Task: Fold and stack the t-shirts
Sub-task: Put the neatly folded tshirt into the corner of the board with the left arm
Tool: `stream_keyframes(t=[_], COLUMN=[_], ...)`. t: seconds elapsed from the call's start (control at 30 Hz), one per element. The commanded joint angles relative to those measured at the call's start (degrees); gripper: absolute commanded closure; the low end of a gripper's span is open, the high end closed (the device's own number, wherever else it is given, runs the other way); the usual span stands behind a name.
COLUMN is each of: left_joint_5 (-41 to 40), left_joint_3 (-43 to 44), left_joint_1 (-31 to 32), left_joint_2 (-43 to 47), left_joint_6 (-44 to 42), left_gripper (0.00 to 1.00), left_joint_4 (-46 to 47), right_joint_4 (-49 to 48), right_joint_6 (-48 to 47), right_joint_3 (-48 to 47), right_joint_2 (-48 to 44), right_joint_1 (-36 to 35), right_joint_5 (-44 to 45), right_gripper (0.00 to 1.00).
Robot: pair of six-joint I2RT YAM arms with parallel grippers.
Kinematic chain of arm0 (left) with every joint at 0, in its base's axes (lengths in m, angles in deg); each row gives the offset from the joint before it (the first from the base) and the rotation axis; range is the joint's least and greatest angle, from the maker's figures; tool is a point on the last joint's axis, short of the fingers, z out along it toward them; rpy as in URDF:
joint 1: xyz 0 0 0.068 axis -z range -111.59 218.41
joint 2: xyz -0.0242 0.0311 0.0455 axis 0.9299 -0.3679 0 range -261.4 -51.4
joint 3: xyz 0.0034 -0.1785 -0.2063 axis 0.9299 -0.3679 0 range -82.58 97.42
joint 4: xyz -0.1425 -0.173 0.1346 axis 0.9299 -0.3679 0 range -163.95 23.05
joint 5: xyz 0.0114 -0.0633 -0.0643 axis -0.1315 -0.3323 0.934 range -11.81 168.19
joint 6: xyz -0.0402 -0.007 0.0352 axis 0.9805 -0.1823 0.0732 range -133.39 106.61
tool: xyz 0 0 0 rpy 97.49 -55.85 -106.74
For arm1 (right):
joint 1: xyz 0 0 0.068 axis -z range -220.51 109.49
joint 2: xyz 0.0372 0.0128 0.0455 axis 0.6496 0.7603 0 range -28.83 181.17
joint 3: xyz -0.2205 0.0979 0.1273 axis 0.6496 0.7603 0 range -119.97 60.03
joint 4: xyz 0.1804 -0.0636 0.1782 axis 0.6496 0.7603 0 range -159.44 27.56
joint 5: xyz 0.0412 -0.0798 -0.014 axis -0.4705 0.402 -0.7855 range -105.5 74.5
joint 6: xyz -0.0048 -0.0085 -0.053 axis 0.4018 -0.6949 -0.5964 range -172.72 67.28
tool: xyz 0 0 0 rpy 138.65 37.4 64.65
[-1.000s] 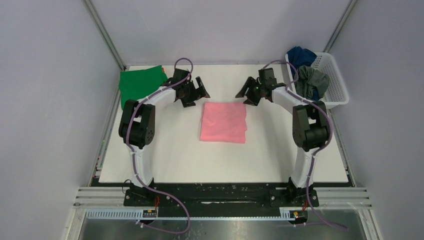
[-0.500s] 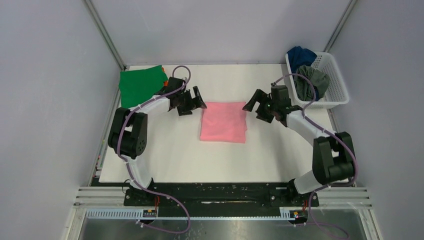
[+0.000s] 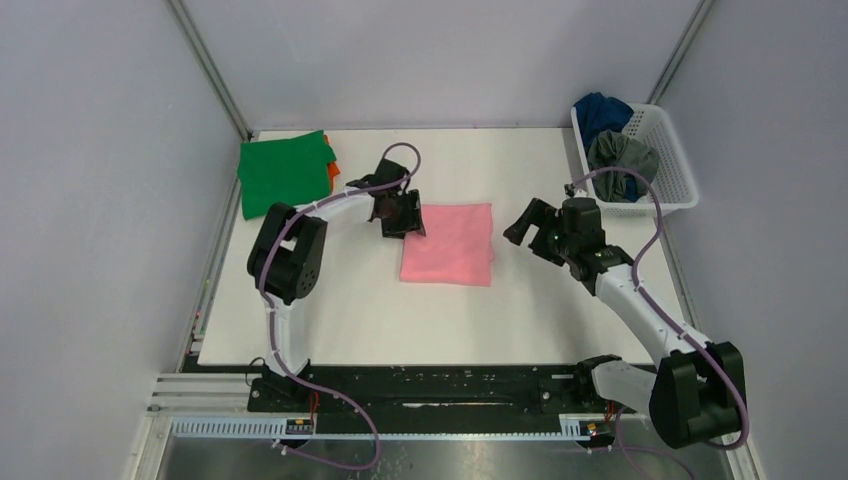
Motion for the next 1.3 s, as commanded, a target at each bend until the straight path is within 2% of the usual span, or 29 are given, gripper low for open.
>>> stream_keyframes(t=[0.0, 0.1, 0.13, 0.17, 0.3, 0.4, 0.73, 0.9, 1.27], left_joint_5=[-10.41, -14.92, -19.88, -22.67, -35.07, -46.21, -53.84, -60.24, -60.82], left_joint_3=[7.03, 11.39, 15.97, 18.09, 27.76, 34.18, 52.77, 51.31, 56.36], left_joint_1=[3.49, 5.52, 6.81, 7.12, 7.21, 6.23, -2.73, -4.73, -8.49], left_joint_2=[-4.96, -7.84, -10.37, -11.38, -14.96, -16.46, -20.68, -18.34, -17.01], left_joint_6=[-0.86, -1.48, -2.48, -3.39, -7.93, -13.03, -28.85, -38.23, -47.67], left_gripper=[0.53, 0.76, 0.95, 1.0, 1.0, 1.0, 1.0, 1.0, 1.0], left_joint_4=[-10.2, -13.69, -17.3, -18.87, -26.99, -29.59, -29.69, -21.2, -15.14], right_joint_4=[0.94, 0.94, 0.93, 0.96, 0.95, 0.87, 0.24, 0.26, 0.24], right_joint_6=[-2.64, -3.6, -4.62, -4.92, -6.33, -7.15, -8.87, -9.14, -9.27], right_joint_3=[1.08, 1.77, 2.36, 2.5, 3.32, 4.03, 5.0, 4.72, 4.61], right_joint_2=[-3.68, -5.45, -6.56, -7.05, -9.1, -11.02, -12.76, -11.71, -10.5], right_joint_1=[0.03, 0.03, 0.11, 0.11, 0.11, 0.11, 0.09, 0.11, 0.1], right_joint_5=[4.0, 5.04, 5.83, 6.3, 8.02, 10.75, 14.39, 14.42, 15.44], right_gripper=[0.01, 0.0, 0.0, 0.0, 0.01, 0.01, 0.01, 0.01, 0.0])
